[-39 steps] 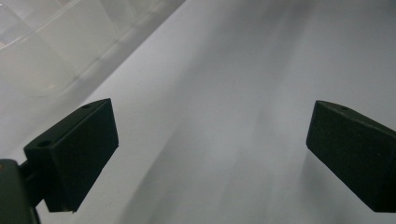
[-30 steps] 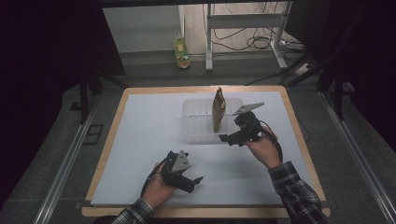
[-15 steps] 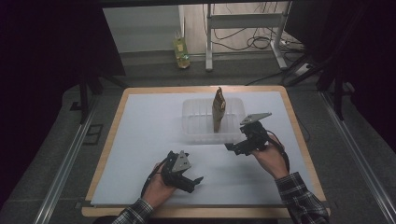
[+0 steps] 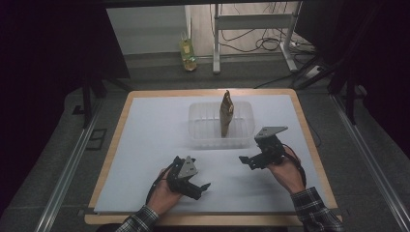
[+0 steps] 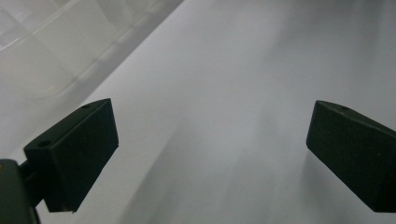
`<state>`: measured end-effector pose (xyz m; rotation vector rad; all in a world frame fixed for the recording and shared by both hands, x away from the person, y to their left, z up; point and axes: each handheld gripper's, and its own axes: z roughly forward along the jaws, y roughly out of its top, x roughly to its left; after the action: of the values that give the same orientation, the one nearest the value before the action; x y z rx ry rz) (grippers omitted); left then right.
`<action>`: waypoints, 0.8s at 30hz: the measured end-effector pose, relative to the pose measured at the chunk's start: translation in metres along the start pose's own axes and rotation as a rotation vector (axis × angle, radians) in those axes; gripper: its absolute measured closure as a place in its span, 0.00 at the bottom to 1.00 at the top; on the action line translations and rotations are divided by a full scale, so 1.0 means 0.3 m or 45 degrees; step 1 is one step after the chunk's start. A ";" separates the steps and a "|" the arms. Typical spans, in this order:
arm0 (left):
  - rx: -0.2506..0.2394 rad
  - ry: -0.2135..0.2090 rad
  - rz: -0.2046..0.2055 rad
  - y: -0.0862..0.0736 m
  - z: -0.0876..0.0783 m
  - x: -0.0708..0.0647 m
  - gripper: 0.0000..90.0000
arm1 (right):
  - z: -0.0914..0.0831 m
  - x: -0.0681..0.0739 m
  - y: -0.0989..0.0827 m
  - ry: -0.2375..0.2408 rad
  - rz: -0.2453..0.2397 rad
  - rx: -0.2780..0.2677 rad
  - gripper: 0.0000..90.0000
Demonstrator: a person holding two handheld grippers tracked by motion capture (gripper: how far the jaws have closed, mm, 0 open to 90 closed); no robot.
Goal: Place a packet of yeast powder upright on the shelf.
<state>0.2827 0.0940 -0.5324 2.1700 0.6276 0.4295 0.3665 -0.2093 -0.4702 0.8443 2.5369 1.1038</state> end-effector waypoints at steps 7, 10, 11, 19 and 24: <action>-0.002 0.001 -0.002 0.000 -0.001 0.002 0.02 | -0.016 0.015 -0.043 0.002 -0.014 -0.030 0.02; -0.003 0.001 -0.004 -0.001 -0.001 0.005 0.02 | -0.024 0.023 -0.074 -0.002 -0.015 -0.029 0.02; -0.006 0.003 -0.005 -0.002 -0.002 0.007 0.02 | -0.032 0.027 -0.096 -0.019 -0.013 -0.036 0.02; -0.008 0.010 0.002 -0.002 0.000 0.007 0.02 | -0.068 0.037 -0.158 -0.037 0.004 -0.054 0.02; -0.003 0.012 0.012 -0.001 0.003 0.004 0.03 | -0.069 0.048 -0.213 -0.060 -0.016 0.025 0.02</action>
<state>0.2841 0.0941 -0.5332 2.1703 0.6219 0.4458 0.3197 -0.2476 -0.5028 0.8482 2.5148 1.0445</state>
